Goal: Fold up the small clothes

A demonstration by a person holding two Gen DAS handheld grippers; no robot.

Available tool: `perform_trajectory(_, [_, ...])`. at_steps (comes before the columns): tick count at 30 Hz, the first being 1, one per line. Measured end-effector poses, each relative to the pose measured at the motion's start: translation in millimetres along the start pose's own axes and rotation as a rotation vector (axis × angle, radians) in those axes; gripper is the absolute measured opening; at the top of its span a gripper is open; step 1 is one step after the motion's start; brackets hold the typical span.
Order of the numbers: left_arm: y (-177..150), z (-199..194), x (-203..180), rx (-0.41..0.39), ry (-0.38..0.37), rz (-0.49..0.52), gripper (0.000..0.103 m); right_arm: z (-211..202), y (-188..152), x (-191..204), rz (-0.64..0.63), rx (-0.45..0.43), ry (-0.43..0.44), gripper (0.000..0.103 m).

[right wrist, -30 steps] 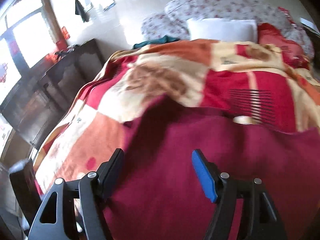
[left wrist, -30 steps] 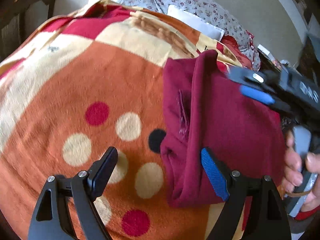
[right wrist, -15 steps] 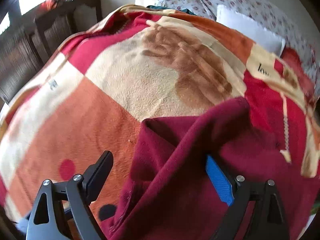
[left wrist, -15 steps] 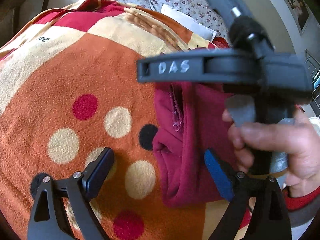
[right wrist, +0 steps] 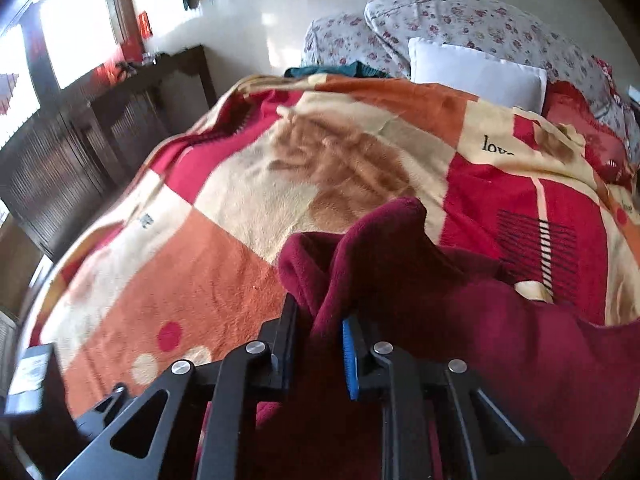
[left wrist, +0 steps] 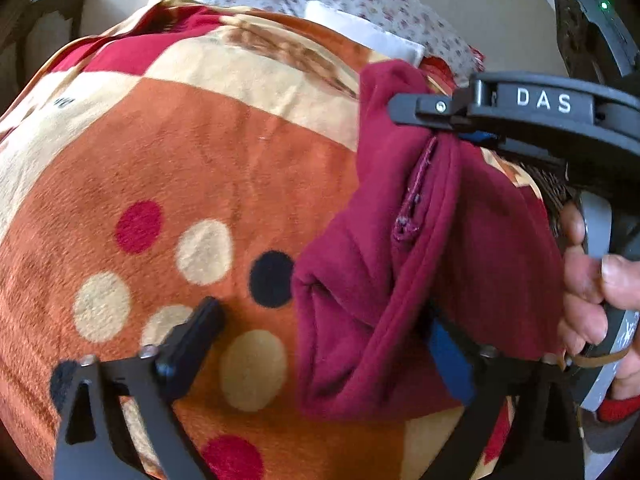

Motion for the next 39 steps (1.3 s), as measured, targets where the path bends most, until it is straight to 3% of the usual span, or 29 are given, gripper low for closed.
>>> perform_trajectory(1, [-4.8, -2.1, -6.4, 0.024, -0.028, 0.004, 0.049, -2.9, -0.5, -1.4, 0.008, -0.005, 0.006, 0.02])
perform_trajectory(2, [-5.5, -1.8, -11.6, 0.05, -0.061, -0.003, 0.029, -5.7, -1.2, -2.4, 0.017, -0.012, 0.02, 0.02])
perform_trajectory(3, [-7.4, -4.9, -16.2, 0.057, -0.075, -0.01, 0.028, -8.5, -2.1, -3.6, 0.023, -0.018, 0.031, 0.02])
perform_trajectory(8, [-8.3, -41.8, -53.7, -0.055, -0.056, 0.076, 0.02, -40.0, -0.1, -20.9, 0.034, -0.079, 0.031, 0.02])
perform_trajectory(15, [-25.8, -60.7, -158.1, -0.068, -0.139, 0.26, 0.02, -106.8, -11.2, -74.6, 0.047, -0.136, -0.038, 0.02])
perform_trajectory(21, [-86.2, -31.1, -236.3, 0.004, -0.183, 0.411, 0.02, -149.4, -66.5, -142.4, 0.137, -0.145, -0.11, 0.019])
perform_trajectory(24, [-112.3, -6.3, -256.6, 0.058, -0.187, 0.448, 0.02, -158.4, -104.4, -179.0, 0.211, -0.135, -0.133, 0.019])
perform_trajectory(28, [-138.0, 34.4, -270.7, 0.123, -0.155, 0.485, 0.02, -148.0, -148.3, -210.8, 0.295, -0.103, -0.149, 0.019])
perform_trajectory(31, [-148.9, 32.5, -268.3, 0.135, -0.136, 0.521, 0.02, -136.4, -168.4, -223.0, 0.377, -0.108, -0.114, 0.024])
perform_trajectory(33, [-146.5, 16.8, -264.4, 0.124, -0.14, 0.551, 0.025, -145.0, -175.8, -236.6, 0.45, -0.138, -0.133, 0.027])
perform_trajectory(35, [-138.8, -11.3, -256.1, 0.082, -0.151, 0.581, 0.044, -166.1, -179.3, -246.5, 0.495, -0.188, -0.15, 0.03])
perform_trajectory(36, [-129.3, -21.2, -247.8, 0.039, -0.138, 0.591, 0.047, -172.9, -178.6, -245.8, 0.505, -0.209, -0.127, 0.031])
perform_trajectory(37, [-118.3, -30.7, -241.5, -0.006, -0.12, 0.596, 0.049, -181.4, -176.5, -243.1, 0.509, -0.235, -0.1, 0.034])
perform_trajectory(39, [-99.2, -39.3, -226.7, -0.069, -0.079, 0.595, 0.049, -189.7, -170.5, -237.4, 0.496, -0.254, -0.102, 0.057])
Point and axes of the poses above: each gripper's, at about its wrist camera, not at the fingertips, and z roughly the way its jaws point, x to its left, y to its top, the point moved 9 cm from there along z, roughly the way its jaws point, and after that the axes turned 15 degrees about -z, right-handed, at the moved point
